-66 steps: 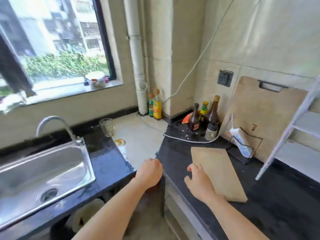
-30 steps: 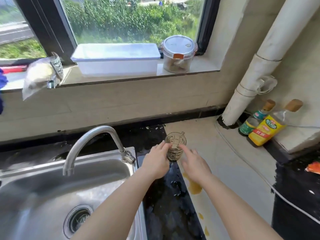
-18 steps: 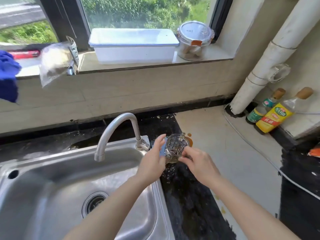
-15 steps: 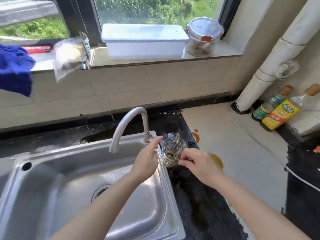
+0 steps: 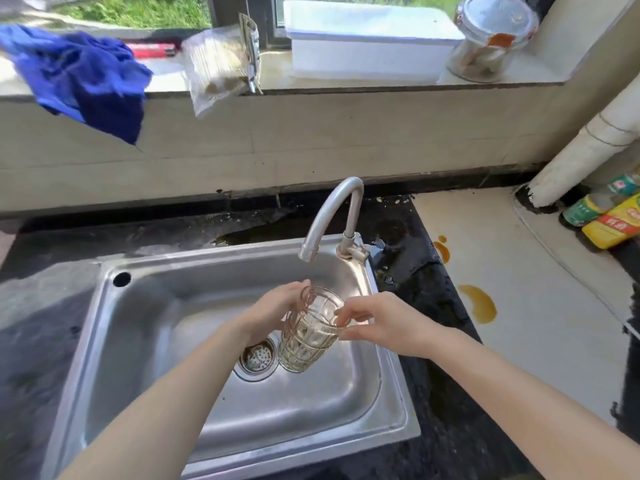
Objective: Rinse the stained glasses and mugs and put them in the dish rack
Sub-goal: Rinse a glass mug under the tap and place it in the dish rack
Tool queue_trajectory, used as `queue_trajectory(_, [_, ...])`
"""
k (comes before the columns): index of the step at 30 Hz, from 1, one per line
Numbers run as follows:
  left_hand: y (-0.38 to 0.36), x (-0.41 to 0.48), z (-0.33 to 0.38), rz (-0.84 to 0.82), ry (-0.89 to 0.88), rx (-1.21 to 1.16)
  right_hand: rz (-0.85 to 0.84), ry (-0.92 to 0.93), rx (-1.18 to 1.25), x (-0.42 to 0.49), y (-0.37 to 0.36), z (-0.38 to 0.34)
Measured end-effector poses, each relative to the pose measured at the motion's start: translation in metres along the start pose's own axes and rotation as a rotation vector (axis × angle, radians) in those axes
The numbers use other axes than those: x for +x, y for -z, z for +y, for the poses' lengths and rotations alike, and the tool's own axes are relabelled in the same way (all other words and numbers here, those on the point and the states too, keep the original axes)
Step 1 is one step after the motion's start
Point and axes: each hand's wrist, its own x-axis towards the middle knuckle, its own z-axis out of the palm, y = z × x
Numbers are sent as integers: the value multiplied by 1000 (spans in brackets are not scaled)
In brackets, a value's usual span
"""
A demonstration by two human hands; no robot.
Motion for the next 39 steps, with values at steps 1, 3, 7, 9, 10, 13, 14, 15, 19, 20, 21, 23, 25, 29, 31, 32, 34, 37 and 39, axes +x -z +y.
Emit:
queue_trajectory(1, [4, -2, -1, 3, -20, 21, -1, -15, -35, 2, 3, 2])
queue_trajectory(3, [12, -5, -3, 21, -63, -18, 54, -71, -57, 9, 11, 7])
queue_trajectory(7, [16, -5, -11, 136, -158, -130, 507, -204, 17, 28, 26, 18])
queue_trajectory(9, [14, -4, -16, 219, -172, -82, 666, -276, -58, 42, 29, 20])
queue_trajectory(10, [14, -3, -17, 253, -159, -69, 664, -323, -98, 49, 29, 21])
queue_trajectory(13, [13, -3, -17, 340, -51, -126, 473, -457, -239, 73, 27, 25])
queue_trajectory(14, [13, -3, -17, 356, -32, -114, 441, -489, -294, 79, 25, 27])
queue_trajectory(15, [12, -3, -17, 356, -32, -73, 442, -505, -350, 84, 24, 29])
queue_trajectory(19, [16, -8, -19, 310, -55, 51, 490, -518, -553, 91, 21, 32])
queue_trajectory(20, [18, -9, -21, 290, -62, 83, 482, -513, -601, 90, 22, 32])
queue_trajectory(21, [20, -10, -23, 263, -65, 105, 468, -506, -643, 90, 22, 31])
queue_trajectory(23, [23, -12, -28, 228, -40, 87, 427, -486, -708, 89, 21, 29])
queue_trajectory(25, [24, -12, -31, 227, -29, 44, 383, -463, -764, 88, 18, 27])
queue_trajectory(29, [18, -17, -33, 233, -26, -38, 310, -435, -849, 86, 13, 25])
queue_trajectory(31, [17, -21, -34, 228, -30, -35, 301, -422, -869, 85, 13, 24])
queue_trajectory(32, [17, -22, -35, 230, -32, -21, 301, -413, -877, 85, 12, 24])
queue_trajectory(34, [18, -27, -33, 239, -20, -7, 300, -402, -892, 85, 10, 23])
queue_trajectory(37, [17, -28, -35, 244, -12, -16, 302, -399, -896, 85, 9, 21])
queue_trajectory(39, [17, -30, -37, 248, -24, -26, 299, -388, -900, 84, 9, 20])
